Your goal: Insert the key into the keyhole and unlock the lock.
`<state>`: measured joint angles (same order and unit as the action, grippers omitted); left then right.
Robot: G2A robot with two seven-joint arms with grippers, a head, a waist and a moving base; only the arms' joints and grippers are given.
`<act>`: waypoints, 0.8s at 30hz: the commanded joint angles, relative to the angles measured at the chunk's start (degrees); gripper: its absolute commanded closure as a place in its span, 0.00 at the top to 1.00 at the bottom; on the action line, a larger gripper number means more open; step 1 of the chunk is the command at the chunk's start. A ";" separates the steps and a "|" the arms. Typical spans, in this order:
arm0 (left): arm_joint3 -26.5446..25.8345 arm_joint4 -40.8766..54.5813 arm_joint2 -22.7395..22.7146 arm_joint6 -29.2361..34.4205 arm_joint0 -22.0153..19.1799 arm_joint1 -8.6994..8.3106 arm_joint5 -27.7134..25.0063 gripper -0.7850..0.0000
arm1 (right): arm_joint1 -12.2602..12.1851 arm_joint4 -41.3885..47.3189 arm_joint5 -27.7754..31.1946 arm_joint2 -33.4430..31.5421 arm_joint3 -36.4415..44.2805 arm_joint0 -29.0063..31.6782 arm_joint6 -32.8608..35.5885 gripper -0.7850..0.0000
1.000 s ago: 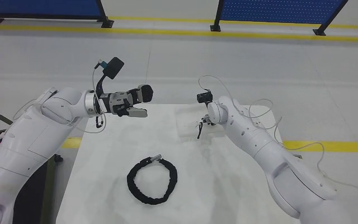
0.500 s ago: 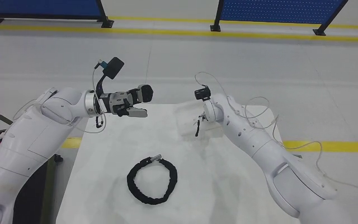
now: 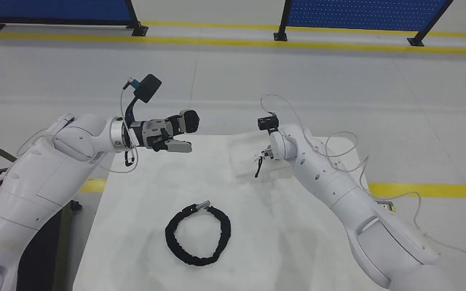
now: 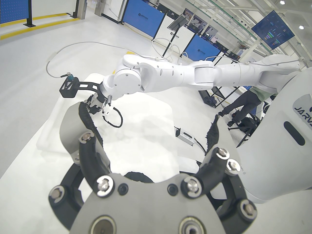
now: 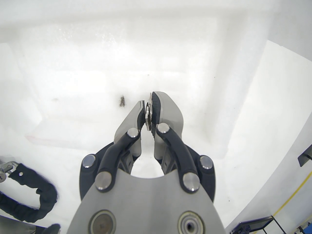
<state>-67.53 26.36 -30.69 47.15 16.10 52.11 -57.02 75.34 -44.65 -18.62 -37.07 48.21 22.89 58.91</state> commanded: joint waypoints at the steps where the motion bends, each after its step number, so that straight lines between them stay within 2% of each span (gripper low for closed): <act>1: -1.75 -0.44 -0.64 -1.41 0.40 0.00 1.26 1.00 | -0.09 -0.18 -0.02 -0.47 0.23 0.33 0.02 0.00; 3: -4.11 -0.53 -0.88 -0.98 1.04 -0.03 3.51 1.00 | -0.16 -0.28 0.04 -1.00 0.35 0.63 0.06 0.00; 6: -5.75 -0.89 -0.71 0.16 2.23 0.17 4.03 1.00 | -0.22 -0.46 0.26 -1.71 0.40 0.90 0.05 0.00; 11: -1.55 -5.93 1.70 -0.14 4.19 1.84 5.59 1.00 | -0.27 -0.84 0.62 -2.80 0.42 1.27 0.00 0.00; 17: 5.80 -18.36 4.65 -6.91 4.12 6.09 1.13 1.00 | -0.46 -1.56 1.09 -4.07 0.69 1.97 0.03 0.00; 24: 15.38 -38.55 7.31 -19.89 2.16 12.49 -0.59 1.00 | -0.35 -1.68 2.45 -5.14 0.75 2.54 0.00 0.00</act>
<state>-53.51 -8.74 -23.74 29.71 18.36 63.67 -57.57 74.97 -46.40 -16.42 -42.09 49.04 25.40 58.89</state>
